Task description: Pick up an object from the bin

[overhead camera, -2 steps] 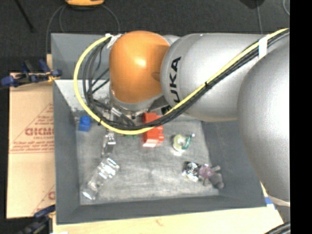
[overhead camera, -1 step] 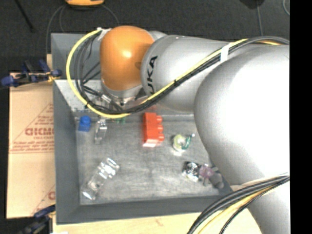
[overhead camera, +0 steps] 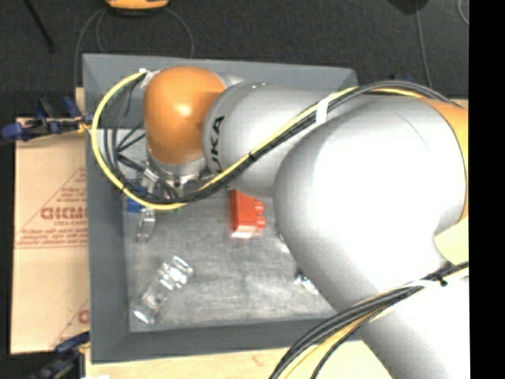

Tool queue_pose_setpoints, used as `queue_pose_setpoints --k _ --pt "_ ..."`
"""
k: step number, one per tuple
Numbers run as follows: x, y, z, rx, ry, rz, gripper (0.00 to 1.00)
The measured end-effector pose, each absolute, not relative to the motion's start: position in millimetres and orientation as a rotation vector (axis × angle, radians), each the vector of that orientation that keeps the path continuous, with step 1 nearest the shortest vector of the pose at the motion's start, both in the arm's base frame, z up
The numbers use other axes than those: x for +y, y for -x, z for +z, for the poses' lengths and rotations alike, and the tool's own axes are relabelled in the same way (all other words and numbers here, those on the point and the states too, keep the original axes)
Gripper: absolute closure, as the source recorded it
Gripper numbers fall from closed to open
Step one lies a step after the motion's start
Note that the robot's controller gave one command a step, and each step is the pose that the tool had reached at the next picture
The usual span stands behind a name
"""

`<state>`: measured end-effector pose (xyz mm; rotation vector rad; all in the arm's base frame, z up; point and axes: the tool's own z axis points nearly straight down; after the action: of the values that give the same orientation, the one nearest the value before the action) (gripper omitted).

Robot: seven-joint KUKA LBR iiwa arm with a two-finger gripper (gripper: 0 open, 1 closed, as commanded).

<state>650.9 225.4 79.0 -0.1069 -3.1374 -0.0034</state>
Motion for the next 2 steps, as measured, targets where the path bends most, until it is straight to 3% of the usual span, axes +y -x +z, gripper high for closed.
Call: queue_pose_setpoints --k 1,2 --pt "225 -653.1 84 -3.144 0.113 -0.008 1.00" --pt "219 -646.7 159 -3.149 0.125 -0.009 1.00"
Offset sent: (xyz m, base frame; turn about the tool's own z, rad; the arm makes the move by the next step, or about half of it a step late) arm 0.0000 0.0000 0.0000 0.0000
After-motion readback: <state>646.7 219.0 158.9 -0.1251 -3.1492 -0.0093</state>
